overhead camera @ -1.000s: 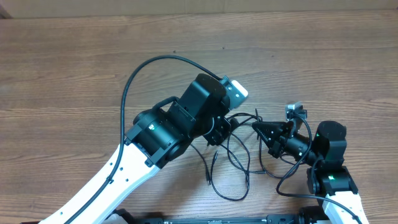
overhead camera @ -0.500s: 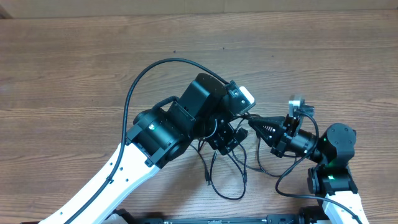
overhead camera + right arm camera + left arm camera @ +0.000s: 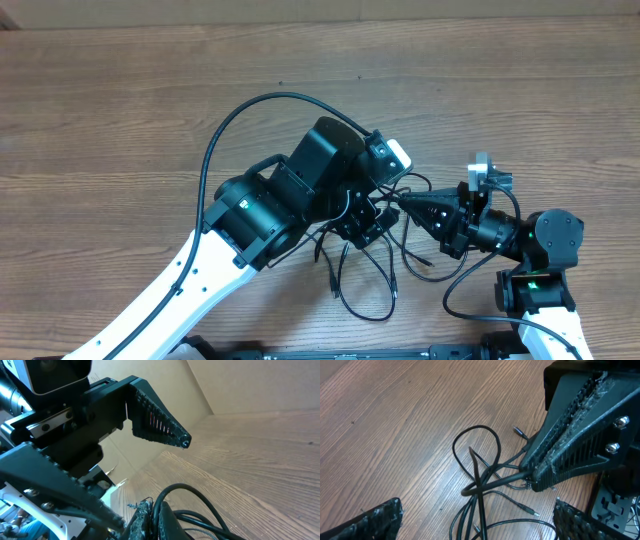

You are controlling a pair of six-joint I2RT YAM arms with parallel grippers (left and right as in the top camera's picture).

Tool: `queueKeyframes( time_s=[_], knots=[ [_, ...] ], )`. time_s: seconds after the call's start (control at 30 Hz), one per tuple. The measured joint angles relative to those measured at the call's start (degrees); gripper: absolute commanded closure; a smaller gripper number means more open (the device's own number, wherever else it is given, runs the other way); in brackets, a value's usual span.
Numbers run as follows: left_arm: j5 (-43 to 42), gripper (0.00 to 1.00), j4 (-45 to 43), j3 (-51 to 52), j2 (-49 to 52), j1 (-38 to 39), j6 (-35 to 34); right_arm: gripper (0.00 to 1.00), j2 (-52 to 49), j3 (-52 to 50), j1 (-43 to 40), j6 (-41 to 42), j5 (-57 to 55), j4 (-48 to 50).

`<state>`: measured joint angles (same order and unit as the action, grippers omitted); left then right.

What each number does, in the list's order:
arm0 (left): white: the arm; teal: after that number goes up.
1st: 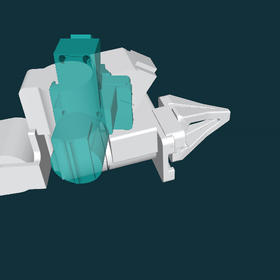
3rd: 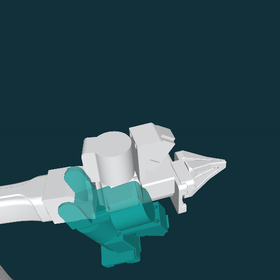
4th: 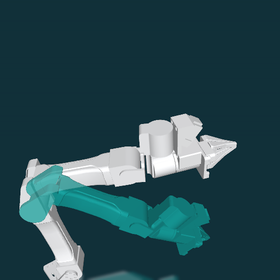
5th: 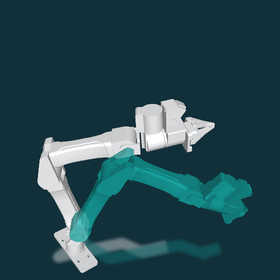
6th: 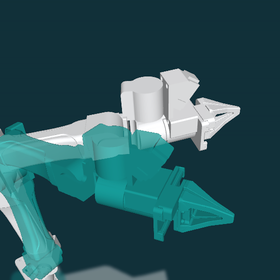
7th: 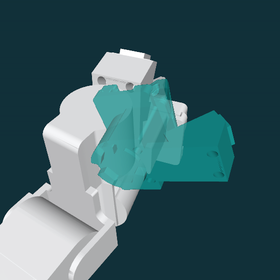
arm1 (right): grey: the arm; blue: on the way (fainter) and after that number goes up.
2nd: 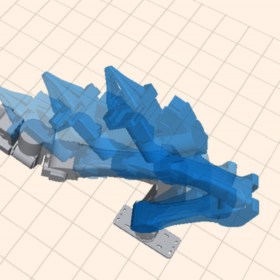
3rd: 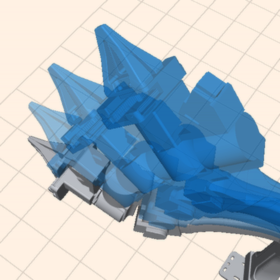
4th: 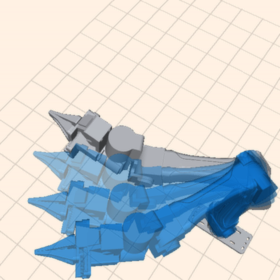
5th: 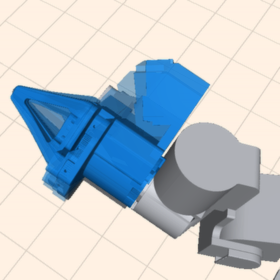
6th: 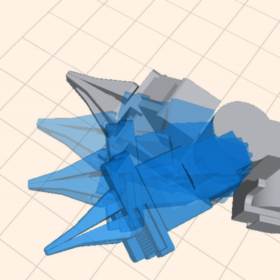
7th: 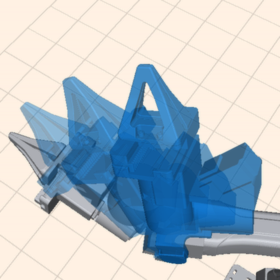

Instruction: Untangle cables

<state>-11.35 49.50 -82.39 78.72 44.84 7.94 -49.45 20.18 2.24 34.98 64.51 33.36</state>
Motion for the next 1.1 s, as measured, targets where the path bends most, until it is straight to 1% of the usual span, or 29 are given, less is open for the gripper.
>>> queueKeyframes(
  time_s=[0.1,0.23,0.33,0.37,0.4,0.43,0.47,0.53,0.57,0.6,0.67,0.7,0.8,0.83,0.87,0.9,0.93,0.97,1.1],
  knots=[
    [0.00,0.10,-0.02,0.00,0.00,0.00,0.02,0.96,0.00,0.00,0.00,0.61,0.09,0.09],
    [0.00,0.14,0.07,0.00,0.00,0.00,1.25,0.96,-0.02,0.00,0.00,2.82,0.76,3.76],
    [0.00,0.22,0.96,-0.02,0.00,0.00,3.87,0.96,0.00,0.00,0.00,4.61,1.36,7.02],
    [0.00,0.27,1.51,-0.02,0.00,0.00,4.94,0.96,0.00,0.00,0.00,5.27,1.66,8.02],
    [0.00,0.35,1.79,-0.02,0.00,0.00,5.81,0.96,0.00,0.00,0.00,5.51,1.77,8.26],
    [0.02,0.55,1.99,-0.02,0.00,0.00,7.17,0.96,0.00,0.00,0.00,6.25,2.03,8.59],
    [0.00,0.66,2.01,-0.02,0.00,0.02,7.61,0.96,0.00,0.00,0.00,6.64,2.16,8.59],
    [0.00,0.83,1.99,-0.02,0.00,0.00,9.53,0.96,0.00,0.00,0.00,7.32,2.29,8.57],
    [-0.02,0.86,1.99,-0.02,0.00,0.00,9.94,0.96,0.00,0.00,0.00,7.43,2.36,8.61],
    [-0.02,0.91,1.97,-0.02,0.00,0.00,10.67,0.96,0.00,0.00,0.00,7.58,2.43,8.59],
    [-0.02,0.94,1.77,-0.02,0.00,0.02,11.50,0.96,0.00,0.00,0.00,7.82,2.51,8.55],
    [-0.02,0.95,1.70,-0.02,0.00,0.02,11.80,0.96,0.00,0.00,0.00,7.89,2.51,8.59],
    [-0.15,0.94,1.57,-0.02,0.00,0.02,11.96,0.96,0.00,0.00,0.00,8.13,2.56,8.59],
    [-0.46,0.87,1.57,-0.02,0.00,0.02,11.98,0.96,0.00,0.00,0.00,8.20,2.56,8.61],
    [-0.92,0.77,1.57,-0.02,0.00,0.00,11.98,0.96,0.00,0.00,0.00,8.28,2.56,8.61],
    [-1.29,0.63,1.53,-0.02,0.00,0.00,11.96,0.96,0.00,0.00,0.00,8.33,2.58,8.61],
    [-1.70,0.51,1.44,-0.02,0.04,0.02,11.96,0.96,0.00,0.00,0.00,8.59,2.58,8.63],
    [-2.03,0.47,1.29,-0.02,0.11,0.02,12.11,0.96,0.00,0.00,0.00,8.85,2.60,8.61],
    [-2.62,0.45,0.87,-0.02,0.39,0.02,12.81,0.96,0.00,0.00,0.00,10.47,2.82,11.19]
  ],
)
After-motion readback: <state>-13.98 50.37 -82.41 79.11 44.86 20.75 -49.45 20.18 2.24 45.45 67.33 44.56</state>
